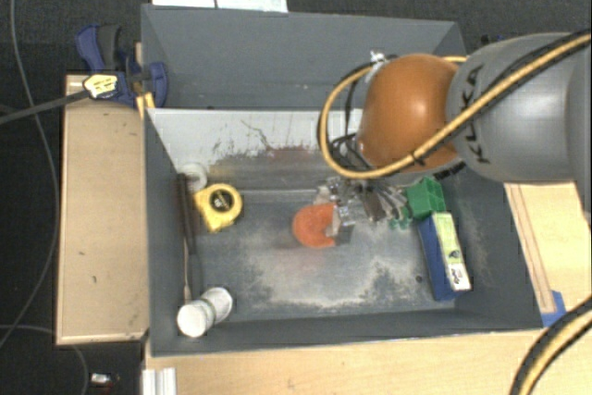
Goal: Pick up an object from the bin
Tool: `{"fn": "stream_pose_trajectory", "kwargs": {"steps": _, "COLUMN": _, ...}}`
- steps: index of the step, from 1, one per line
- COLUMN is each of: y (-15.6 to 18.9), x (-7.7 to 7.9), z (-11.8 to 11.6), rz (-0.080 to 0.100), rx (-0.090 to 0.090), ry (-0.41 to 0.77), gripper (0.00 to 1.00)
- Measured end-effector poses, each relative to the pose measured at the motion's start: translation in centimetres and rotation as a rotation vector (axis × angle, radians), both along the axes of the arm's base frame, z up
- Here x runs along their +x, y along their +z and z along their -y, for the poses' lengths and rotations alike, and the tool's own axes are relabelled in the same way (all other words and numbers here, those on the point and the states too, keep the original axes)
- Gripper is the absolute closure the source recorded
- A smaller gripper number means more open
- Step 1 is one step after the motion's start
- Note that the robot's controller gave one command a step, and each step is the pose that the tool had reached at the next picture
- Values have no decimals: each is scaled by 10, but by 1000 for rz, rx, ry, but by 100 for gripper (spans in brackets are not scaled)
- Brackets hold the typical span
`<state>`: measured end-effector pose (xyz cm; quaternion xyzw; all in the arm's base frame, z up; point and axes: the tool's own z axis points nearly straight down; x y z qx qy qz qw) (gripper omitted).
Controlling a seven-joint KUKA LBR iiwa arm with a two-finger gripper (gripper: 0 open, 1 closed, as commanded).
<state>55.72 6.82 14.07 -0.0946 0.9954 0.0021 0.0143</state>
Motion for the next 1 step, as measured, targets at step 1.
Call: {"fn": "stream_pose_trajectory", "kwargs": {"steps": 1, "y": 69, "x": 0, "z": 12, "rz": -1, "rx": -6, "ry": 216, "gripper": 100}}
